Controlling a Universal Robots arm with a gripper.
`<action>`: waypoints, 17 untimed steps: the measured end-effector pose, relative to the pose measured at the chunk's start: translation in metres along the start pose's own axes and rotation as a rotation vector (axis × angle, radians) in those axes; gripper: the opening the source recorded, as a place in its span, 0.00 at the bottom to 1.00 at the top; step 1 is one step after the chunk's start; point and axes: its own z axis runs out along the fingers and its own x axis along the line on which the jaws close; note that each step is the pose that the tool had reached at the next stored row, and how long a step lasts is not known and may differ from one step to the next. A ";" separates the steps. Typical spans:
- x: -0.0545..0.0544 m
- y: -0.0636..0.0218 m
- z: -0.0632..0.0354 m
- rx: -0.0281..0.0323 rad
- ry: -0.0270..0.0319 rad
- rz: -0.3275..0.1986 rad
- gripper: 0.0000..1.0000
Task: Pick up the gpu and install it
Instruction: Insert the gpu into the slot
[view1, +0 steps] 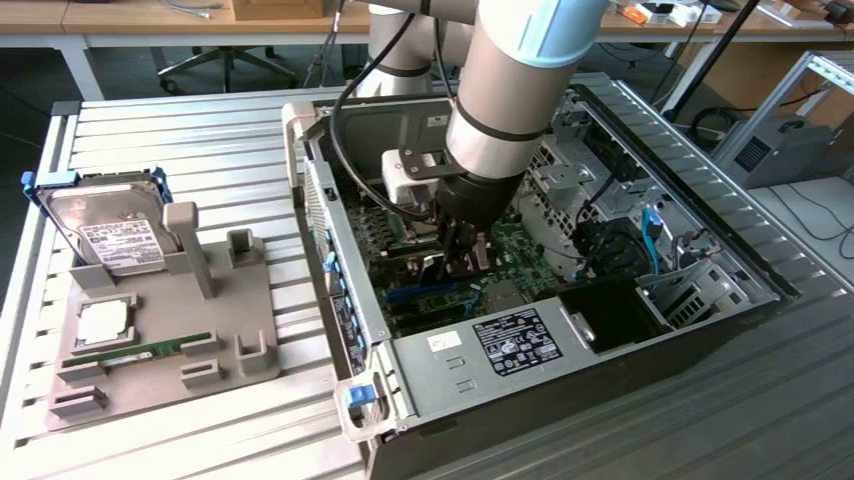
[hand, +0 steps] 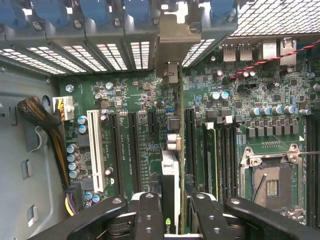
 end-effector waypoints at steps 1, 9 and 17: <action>0.000 0.0000 0.0000 0.0000 0.0000 0.000 0.27; 0.001 -0.0015 -0.0014 -0.0170 0.0011 0.000 0.27; 0.002 -0.0010 -0.0013 -0.0203 0.0015 -0.006 0.27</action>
